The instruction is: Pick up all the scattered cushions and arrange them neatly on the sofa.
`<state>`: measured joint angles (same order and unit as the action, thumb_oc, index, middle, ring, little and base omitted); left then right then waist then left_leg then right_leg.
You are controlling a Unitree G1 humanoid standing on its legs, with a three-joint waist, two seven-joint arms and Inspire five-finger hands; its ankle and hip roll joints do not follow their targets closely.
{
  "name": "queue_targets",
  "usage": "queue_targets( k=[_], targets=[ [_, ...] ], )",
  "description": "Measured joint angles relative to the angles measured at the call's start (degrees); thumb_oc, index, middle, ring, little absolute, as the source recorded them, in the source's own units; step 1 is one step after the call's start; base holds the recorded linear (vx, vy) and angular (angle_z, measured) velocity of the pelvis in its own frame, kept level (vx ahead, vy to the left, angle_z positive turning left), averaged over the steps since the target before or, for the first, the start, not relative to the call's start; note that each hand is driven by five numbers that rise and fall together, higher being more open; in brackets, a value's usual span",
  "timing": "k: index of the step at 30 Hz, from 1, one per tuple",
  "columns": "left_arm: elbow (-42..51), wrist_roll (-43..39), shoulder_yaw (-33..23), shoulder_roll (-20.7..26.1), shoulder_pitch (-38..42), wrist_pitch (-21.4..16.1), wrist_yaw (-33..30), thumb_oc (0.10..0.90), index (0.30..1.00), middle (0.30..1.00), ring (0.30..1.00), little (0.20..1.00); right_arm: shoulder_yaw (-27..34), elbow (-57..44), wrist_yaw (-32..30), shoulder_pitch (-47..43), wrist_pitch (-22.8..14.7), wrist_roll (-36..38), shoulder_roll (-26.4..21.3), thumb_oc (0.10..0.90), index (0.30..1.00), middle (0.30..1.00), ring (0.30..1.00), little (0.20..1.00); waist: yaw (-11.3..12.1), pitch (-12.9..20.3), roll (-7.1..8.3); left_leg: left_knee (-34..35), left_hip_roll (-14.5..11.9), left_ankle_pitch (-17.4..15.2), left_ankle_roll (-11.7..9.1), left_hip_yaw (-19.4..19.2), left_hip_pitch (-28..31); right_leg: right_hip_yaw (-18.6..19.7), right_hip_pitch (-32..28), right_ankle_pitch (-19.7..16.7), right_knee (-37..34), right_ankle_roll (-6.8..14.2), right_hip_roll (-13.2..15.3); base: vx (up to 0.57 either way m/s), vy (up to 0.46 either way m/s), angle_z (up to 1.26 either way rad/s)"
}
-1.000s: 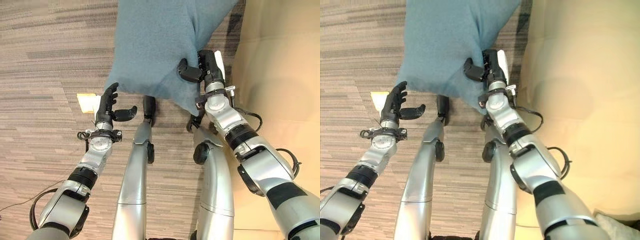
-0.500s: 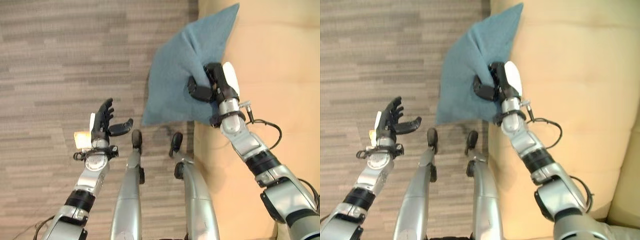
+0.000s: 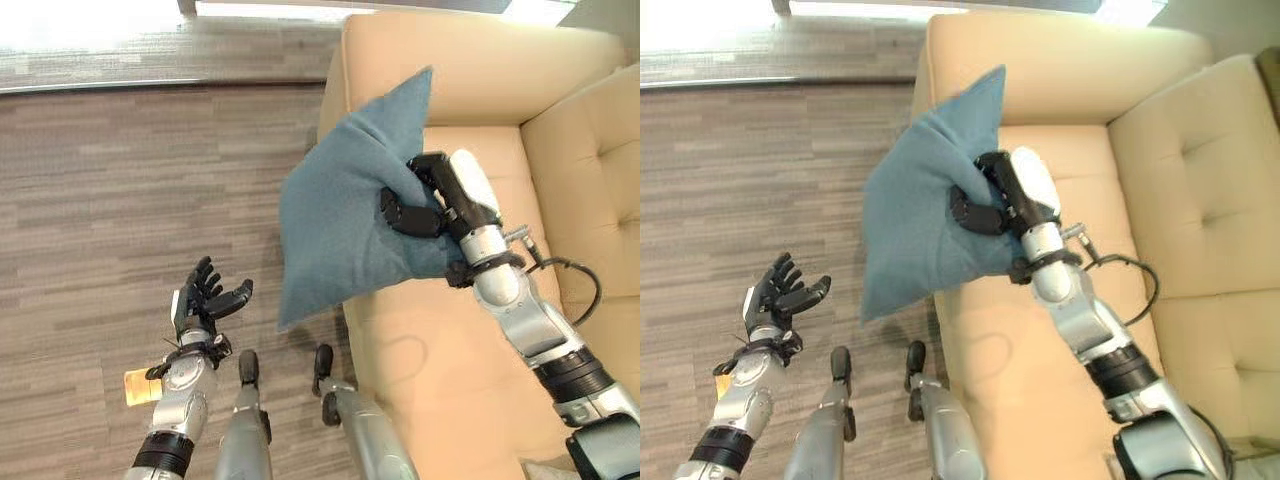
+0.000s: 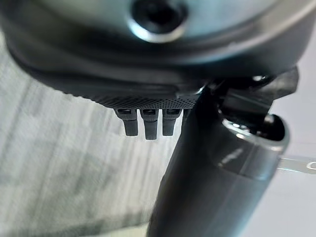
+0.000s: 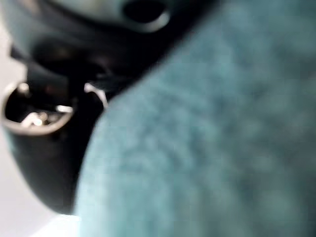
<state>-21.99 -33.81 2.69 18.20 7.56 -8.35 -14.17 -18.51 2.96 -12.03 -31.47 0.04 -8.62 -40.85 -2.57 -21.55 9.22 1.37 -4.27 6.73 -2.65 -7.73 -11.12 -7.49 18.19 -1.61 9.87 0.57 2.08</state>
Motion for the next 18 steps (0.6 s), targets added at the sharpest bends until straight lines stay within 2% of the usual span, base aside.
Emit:
queue_targets(
  k=[5,14,18],
  targets=[
    [-0.05,-4.45,-1.83,-1.58,-1.16,0.07,1.03,0.800,0.900,0.900,0.900,0.900,2.80,-6.94,1.88,0.04,-0.16,0.21,-3.50,0.400,0.300,0.300,0.300,0.300,-1.90,2.83,-1.93,3.67,0.10,0.19,0.10,-2.25,4.97,1.70,-5.06,-1.95,-5.74,0.42,-0.69,0.18,0.055,-0.18],
    [-0.56,-7.22,-2.92,-2.20,-4.63,1.30,2.68,0.800,0.900,0.900,0.900,0.900,3.82,-10.11,4.66,0.04,-0.61,4.50,-3.78,0.400,0.300,0.300,0.300,0.300,-4.70,6.80,-2.41,3.75,0.18,-0.41,-0.04,-4.79,10.07,3.15,-13.77,-4.87,-14.97,0.54,-1.27,0.09,0.041,-0.10],
    [-0.74,-7.23,-2.96,-2.07,-4.89,1.85,3.33,0.800,0.900,0.900,0.900,0.900,3.75,-11.91,5.91,0.05,-0.68,4.50,-3.79,0.400,0.300,0.300,0.300,0.300,-5.97,7.20,-2.53,3.76,0.08,-0.51,-0.15,-6.22,11.33,4.39,-14.54,-5.01,-15.06,0.42,-1.80,0.05,0.042,-0.17]
  ],
)
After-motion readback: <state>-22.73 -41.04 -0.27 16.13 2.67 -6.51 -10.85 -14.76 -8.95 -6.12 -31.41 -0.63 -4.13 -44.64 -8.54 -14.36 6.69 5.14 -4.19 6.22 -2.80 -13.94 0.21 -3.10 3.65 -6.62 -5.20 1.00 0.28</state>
